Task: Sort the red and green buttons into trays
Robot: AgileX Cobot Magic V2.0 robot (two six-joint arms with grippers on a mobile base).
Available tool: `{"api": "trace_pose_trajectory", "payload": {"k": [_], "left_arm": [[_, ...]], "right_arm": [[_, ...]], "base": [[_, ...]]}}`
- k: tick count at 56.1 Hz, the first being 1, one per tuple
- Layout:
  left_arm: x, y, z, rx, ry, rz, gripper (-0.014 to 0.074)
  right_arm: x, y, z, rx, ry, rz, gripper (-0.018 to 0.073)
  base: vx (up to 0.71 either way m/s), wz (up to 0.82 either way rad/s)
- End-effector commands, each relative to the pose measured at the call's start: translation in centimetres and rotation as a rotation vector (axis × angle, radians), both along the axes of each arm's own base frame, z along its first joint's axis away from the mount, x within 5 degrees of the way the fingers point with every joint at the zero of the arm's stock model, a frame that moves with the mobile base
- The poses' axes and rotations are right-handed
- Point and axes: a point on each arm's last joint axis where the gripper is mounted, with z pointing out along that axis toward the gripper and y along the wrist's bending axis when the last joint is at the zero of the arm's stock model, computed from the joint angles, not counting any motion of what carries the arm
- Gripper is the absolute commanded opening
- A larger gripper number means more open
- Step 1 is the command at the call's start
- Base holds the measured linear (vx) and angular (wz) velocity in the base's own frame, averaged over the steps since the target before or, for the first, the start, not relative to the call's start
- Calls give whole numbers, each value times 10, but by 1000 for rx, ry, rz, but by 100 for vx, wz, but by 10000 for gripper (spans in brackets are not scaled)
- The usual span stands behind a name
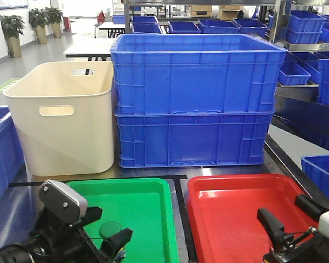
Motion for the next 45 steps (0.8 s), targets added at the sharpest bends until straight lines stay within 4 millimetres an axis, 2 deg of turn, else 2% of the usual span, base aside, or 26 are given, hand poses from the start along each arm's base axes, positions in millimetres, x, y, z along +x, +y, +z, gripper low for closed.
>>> {"api": "trace_pose_trajectory", "payload": {"k": [1,18,32,38,45], "left_arm": [[-6,0,40,-110,-145,-19,592],[-33,16,85,-155,-265,1,592],[-63,49,100,-17,-163,161,573],[-81,68,102,55,-85,252,489],[-107,88,100,49,83,357,234]], "right_arm": [[-3,-1,31,50,-174,-1,585],[-28,-3,63,63,-268,-15,585],[-63,-11,74,14,-103,-105,579],[-84,-14,79,-4,-64,-139,552],[-115,-18,84,82,-56,-170,443]], "base": [[0,0],[0,0],[0,0],[0,0],[0,0]]}}
